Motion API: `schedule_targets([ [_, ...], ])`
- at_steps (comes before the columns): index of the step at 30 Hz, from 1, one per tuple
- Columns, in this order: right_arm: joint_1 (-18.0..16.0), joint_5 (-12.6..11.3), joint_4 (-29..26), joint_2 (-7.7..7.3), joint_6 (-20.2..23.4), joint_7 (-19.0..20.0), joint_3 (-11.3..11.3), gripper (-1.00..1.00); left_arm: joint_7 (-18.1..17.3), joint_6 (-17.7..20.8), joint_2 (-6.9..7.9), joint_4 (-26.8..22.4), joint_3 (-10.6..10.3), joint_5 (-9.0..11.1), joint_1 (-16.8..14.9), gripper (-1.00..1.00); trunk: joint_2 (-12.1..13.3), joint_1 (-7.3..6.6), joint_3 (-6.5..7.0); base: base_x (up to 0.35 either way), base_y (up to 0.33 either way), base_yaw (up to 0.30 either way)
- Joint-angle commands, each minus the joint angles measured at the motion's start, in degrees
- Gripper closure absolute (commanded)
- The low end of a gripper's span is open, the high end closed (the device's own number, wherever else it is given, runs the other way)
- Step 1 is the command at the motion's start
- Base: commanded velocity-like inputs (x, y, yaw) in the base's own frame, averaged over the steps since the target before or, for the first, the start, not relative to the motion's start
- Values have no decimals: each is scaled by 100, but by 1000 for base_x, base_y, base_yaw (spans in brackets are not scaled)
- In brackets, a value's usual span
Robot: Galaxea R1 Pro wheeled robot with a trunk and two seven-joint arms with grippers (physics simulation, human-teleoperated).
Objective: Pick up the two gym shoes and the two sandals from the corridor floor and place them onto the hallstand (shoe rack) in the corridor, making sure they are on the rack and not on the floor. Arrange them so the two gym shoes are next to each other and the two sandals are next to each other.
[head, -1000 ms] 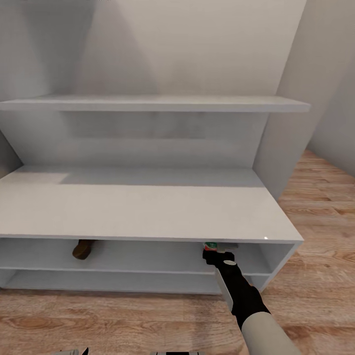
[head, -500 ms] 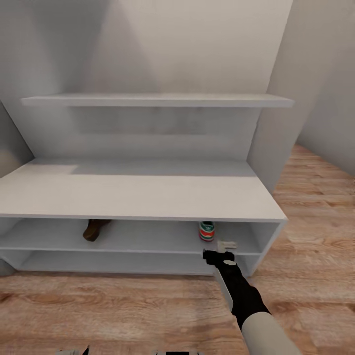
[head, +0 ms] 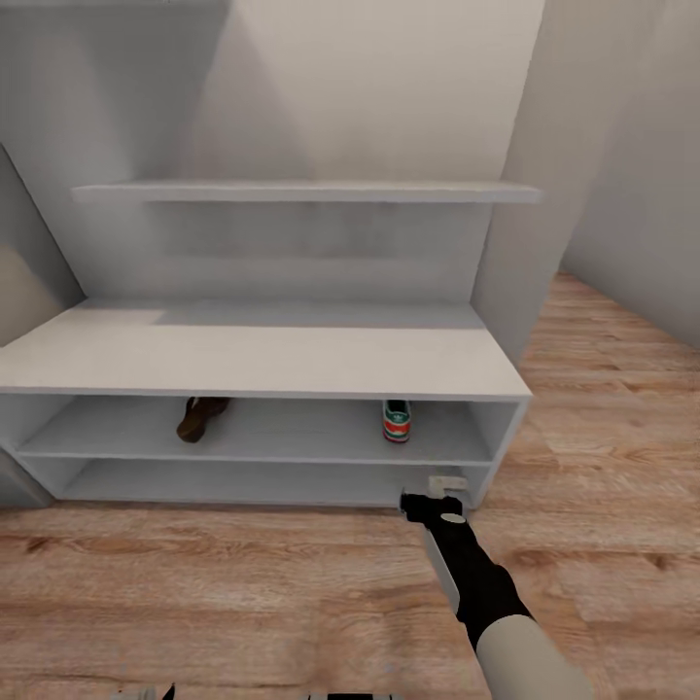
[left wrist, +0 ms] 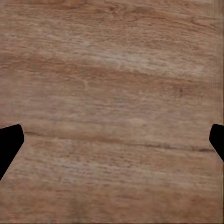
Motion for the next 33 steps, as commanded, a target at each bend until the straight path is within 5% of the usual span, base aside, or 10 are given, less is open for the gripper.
schedule_targets([
  [1,-2,10,-3,1,32,-14,0,-100,-60,3,1,6,17,45,-3,-100,-2,-4,-5,-259,-116,0],
  [13,4,15,95,-32,15,3,3,-100,-60,0,1,0,17,45,-3,-100,-2,-4,-5,-193,-106,0],
  [20,22,32,1236,-262,-365,26,1,-100,-52,-4,-16,-28,27,53,-3,-100,-2,-4,-5,-30,-17,0],
  [21,24,35,2104,-507,-1209,33,8,-100,-14,-2,-28,-50,39,53,-3,-100,-2,-4,-5,-2,-1,0],
  [24,24,44,2800,-619,-2039,52,15,-100,11,4,-44,-72,36,71,-6,-100,-2,-4,-5,0,0,0],
  [29,25,67,3456,-779,-2849,42,31,-100,114,18,-131,-101,42,121,-39,-100,-2,-4,-5,0,0,0],
  [33,53,58,3864,-848,-3066,22,33,-100,263,5,-234,-76,52,102,-46,-100,-2,-4,-5,0,0,0],
])
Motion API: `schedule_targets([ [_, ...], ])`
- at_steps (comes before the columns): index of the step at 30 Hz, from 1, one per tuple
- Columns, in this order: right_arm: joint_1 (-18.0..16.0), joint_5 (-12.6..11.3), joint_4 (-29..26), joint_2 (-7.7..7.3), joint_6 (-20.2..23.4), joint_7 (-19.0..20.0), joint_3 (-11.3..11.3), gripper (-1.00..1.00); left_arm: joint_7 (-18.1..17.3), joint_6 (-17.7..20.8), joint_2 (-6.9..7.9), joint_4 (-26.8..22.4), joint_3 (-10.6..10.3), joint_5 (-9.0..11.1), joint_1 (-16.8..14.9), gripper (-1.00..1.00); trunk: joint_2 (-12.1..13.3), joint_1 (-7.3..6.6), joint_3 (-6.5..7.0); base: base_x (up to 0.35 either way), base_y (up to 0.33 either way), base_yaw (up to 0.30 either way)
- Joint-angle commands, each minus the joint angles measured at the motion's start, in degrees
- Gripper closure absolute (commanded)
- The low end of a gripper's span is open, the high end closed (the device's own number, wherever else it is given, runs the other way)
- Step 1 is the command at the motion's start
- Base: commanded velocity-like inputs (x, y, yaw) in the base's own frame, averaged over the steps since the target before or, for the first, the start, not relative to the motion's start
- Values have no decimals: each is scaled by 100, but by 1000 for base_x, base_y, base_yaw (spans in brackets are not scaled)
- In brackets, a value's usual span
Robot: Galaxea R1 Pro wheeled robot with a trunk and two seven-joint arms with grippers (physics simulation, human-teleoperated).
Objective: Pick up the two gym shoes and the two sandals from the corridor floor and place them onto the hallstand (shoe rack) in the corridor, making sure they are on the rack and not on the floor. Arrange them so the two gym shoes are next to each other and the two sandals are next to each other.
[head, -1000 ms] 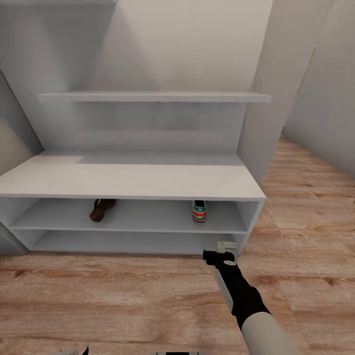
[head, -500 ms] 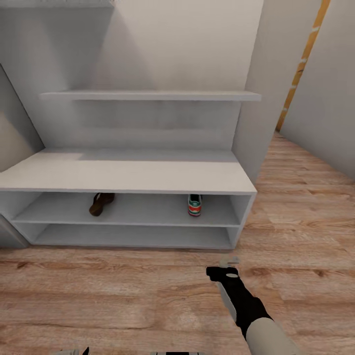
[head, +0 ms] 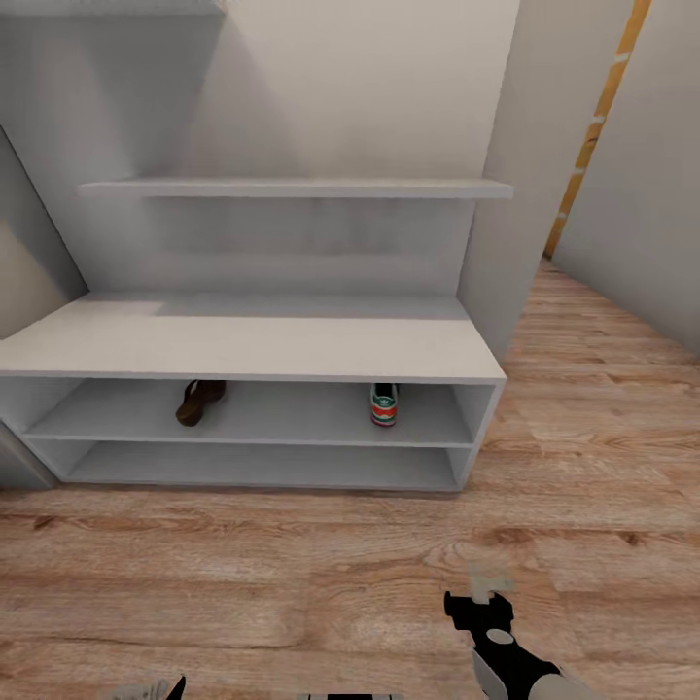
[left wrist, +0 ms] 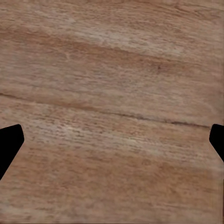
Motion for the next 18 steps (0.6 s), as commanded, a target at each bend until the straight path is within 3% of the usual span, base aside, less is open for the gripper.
schedule_targets([
  [1,3,19,41,-11,-62,-25,15,-100,-52,0,-4,11,22,43,-3,-100,-2,-2,-4,0,0,0],
  [4,39,20,90,-57,-254,-26,16,-100,-44,-4,-7,24,19,41,1,-100,-2,-2,-4,0,0,0],
  [6,218,16,171,-240,-793,-39,12,-100,-35,-8,-13,55,16,43,11,-100,-2,-2,-4,0,0,-70],
  [18,364,-11,365,-423,-843,-52,6,-100,-20,-14,-13,63,17,46,13,-100,-2,-2,-4,0,0,-261],
])
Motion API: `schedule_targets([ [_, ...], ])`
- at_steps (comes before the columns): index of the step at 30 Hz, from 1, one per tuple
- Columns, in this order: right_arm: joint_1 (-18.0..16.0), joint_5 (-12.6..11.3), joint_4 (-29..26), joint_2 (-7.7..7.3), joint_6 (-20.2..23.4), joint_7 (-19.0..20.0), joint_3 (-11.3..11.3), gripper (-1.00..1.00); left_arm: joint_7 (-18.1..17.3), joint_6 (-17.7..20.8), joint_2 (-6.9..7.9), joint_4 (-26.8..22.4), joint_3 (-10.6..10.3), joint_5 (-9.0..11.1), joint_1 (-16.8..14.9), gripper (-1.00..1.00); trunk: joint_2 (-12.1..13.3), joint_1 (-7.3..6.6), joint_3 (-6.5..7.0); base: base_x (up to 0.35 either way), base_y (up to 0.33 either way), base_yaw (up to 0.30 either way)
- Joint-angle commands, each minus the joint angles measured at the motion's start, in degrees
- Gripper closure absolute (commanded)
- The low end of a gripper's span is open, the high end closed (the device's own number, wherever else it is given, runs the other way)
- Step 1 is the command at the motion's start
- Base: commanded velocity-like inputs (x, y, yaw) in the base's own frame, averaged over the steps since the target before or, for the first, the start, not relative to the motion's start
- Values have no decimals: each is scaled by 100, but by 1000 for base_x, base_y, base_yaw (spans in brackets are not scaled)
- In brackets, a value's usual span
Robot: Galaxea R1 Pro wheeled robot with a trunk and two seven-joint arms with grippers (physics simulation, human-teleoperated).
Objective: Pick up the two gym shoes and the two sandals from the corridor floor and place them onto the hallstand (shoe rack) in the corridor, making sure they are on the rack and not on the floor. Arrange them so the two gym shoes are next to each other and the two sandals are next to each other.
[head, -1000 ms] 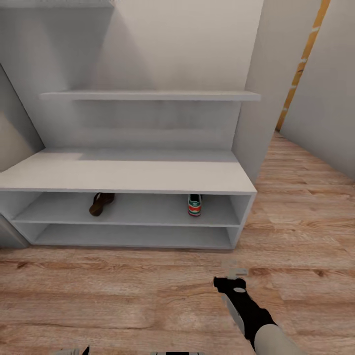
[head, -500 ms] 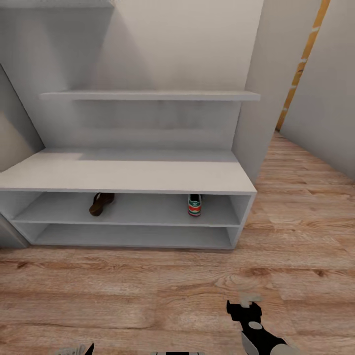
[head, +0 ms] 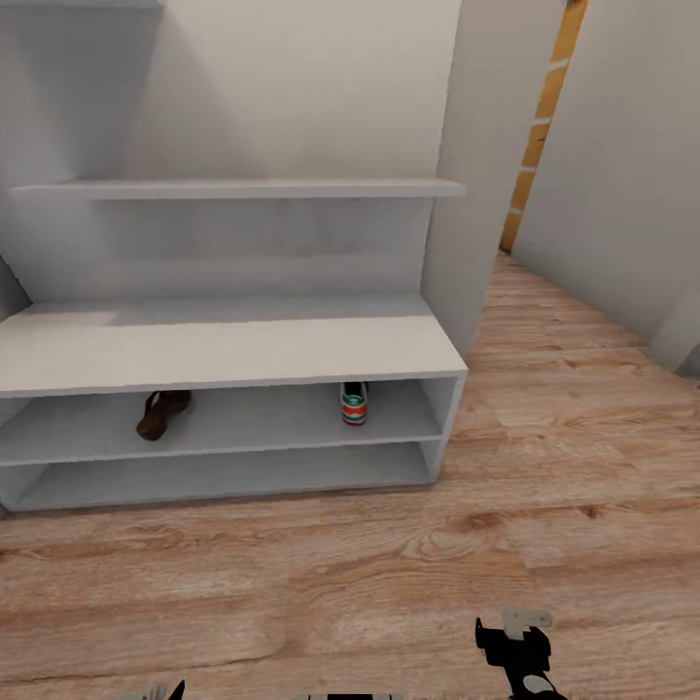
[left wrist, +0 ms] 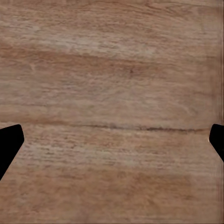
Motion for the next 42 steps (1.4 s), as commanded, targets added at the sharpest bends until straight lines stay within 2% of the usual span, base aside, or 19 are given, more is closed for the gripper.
schedule_targets([
  [1,1,8,12,-3,-20,-18,2,-100,-56,1,0,5,19,44,-1,-100,-2,-1,-4,0,0,-295],
  [11,142,-5,39,-59,-452,-19,-11,-100,-41,4,15,-3,11,44,7,-100,-2,-1,-4,0,0,-299],
  [21,242,-24,37,-65,-574,-19,-23,-100,-40,-1,10,-4,-6,1,10,-100,-2,-1,-4,0,0,-300],
  [27,248,-126,34,-65,-580,-19,-27,-100,-40,-2,9,-4,-8,-4,14,-100,-2,-1,-4,0,0,-300],
  [29,249,-227,33,-65,-580,-19,-28,-100,-43,-2,9,-5,-8,-5,15,-100,-2,-1,-4,0,0,-300],
  [33,249,-345,33,-61,-577,-16,-29,-100,-42,-2,9,-1,-9,-11,16,-100,159,-89,67,0,0,-300],
  [42,249,-388,33,-57,-576,-11,-27,-100,-43,-2,6,4,-14,-14,16,-100,520,-287,229,0,0,-300],
])
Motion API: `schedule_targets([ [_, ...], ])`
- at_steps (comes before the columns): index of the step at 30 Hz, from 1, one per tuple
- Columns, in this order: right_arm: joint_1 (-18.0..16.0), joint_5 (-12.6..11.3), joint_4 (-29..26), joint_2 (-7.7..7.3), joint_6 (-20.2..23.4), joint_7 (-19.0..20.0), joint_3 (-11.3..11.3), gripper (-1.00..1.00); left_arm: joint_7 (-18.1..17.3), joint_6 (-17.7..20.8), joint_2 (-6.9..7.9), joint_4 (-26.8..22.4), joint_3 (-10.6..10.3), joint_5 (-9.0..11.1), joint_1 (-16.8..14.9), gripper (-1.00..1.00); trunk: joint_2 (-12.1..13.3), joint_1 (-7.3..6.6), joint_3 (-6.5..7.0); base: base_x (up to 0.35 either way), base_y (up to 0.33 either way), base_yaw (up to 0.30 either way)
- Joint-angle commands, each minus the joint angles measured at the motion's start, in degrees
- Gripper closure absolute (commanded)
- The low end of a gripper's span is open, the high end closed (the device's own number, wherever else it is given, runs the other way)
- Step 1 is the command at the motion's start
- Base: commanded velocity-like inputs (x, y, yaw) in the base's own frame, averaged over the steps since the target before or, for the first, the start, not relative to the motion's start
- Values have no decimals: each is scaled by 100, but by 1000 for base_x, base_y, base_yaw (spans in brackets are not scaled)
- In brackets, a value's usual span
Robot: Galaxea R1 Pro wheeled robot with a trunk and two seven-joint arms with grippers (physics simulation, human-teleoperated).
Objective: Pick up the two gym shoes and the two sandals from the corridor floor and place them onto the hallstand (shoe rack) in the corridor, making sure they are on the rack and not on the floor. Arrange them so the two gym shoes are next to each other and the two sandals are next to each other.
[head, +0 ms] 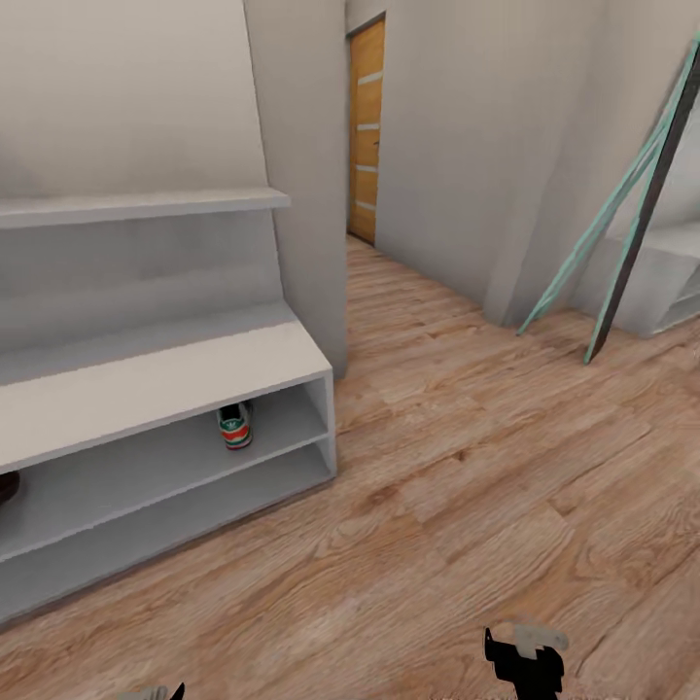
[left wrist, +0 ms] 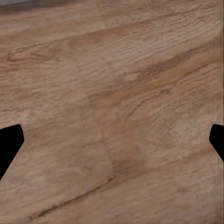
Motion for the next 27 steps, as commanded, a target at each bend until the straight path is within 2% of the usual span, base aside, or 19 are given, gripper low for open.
schedule_targets([
  [1,-4,-27,6,1,-23,2,3,-100,-61,2,-1,5,15,48,-1,-100,40,-24,14,0,0,-300],
  [20,-4,-39,6,45,-23,3,7,-100,-60,2,-5,14,12,48,-1,-100,802,-441,355,0,0,-300],
  [27,-4,-39,6,40,-23,3,1,-100,-62,2,-5,9,12,48,-1,-100,802,-441,355,0,0,-300],
])
